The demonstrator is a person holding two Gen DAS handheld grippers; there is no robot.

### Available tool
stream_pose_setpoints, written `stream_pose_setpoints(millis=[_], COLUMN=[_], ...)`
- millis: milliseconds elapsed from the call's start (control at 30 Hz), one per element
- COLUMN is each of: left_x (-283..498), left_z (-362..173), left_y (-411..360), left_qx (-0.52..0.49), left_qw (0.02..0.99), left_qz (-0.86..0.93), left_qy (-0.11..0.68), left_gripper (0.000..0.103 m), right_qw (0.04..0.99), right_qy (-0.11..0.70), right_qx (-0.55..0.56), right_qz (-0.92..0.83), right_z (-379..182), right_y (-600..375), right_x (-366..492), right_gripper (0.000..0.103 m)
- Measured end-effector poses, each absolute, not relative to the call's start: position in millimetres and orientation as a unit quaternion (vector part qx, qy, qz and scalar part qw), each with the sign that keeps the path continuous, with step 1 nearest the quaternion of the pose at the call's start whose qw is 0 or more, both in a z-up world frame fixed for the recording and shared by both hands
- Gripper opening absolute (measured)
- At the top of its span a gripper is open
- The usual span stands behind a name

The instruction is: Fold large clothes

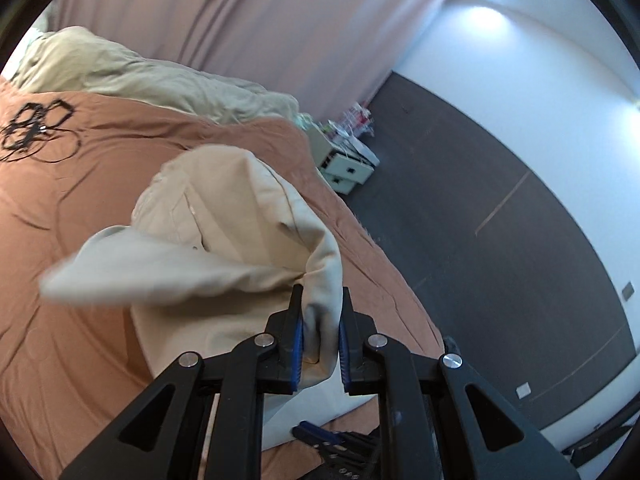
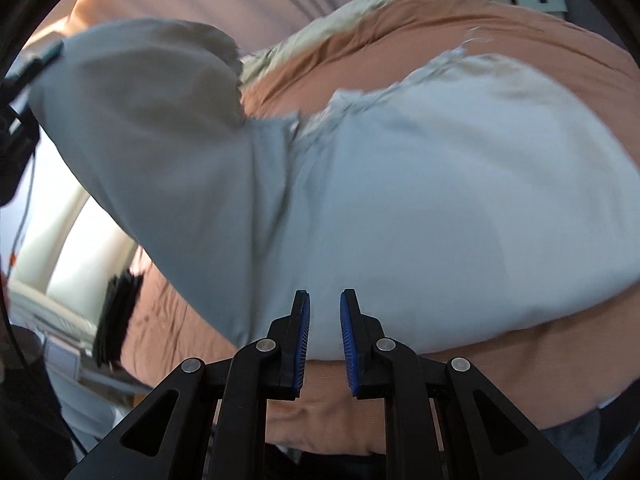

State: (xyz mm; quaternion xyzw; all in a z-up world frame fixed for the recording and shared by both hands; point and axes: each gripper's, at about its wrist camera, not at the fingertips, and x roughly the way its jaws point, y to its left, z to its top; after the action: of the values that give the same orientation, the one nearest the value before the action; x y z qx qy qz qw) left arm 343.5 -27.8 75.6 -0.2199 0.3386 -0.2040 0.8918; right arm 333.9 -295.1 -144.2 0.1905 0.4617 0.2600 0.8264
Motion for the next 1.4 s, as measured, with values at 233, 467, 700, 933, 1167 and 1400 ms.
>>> stream_pose_setpoints(millis=[233,467,700,933,1167,1400], left_x=[385,415,424,423,414,391], left_z=[53,15,-36,-49,-32,-35], left_y=[-101,-186,-244,-244,-202,-122], left_qx=[-0.187,-0.15,-0.107,-0.118,-0.12,-0.13], left_qw=[0.873,0.844,0.808,0.799,0.831,0.852], left_qz=[-0.239,-0.274,-0.284,-0.303,-0.265,-0.191], left_qy=[0.382,0.436,0.506,0.506,0.475,0.47], left_gripper=[0.015,0.015,0.019,0.082,0.091,0.091], right_qw=[0.837,0.835,0.826,0.827,0.833,0.824], right_qy=[0.44,0.442,0.442,0.421,0.417,0.433], right_qx=[0.238,0.271,0.309,0.332,0.314,0.317], right_qz=[0.222,0.186,0.165,0.168,0.183,0.18], right_z=[-143,-163,-180,-179,-174,-182], right_y=[-365,-415,-447,-467,-455,-441], right_x=[332,331,331,319,335,374], right_gripper=[0.017,0.017,0.033,0.064,0.064,0.06])
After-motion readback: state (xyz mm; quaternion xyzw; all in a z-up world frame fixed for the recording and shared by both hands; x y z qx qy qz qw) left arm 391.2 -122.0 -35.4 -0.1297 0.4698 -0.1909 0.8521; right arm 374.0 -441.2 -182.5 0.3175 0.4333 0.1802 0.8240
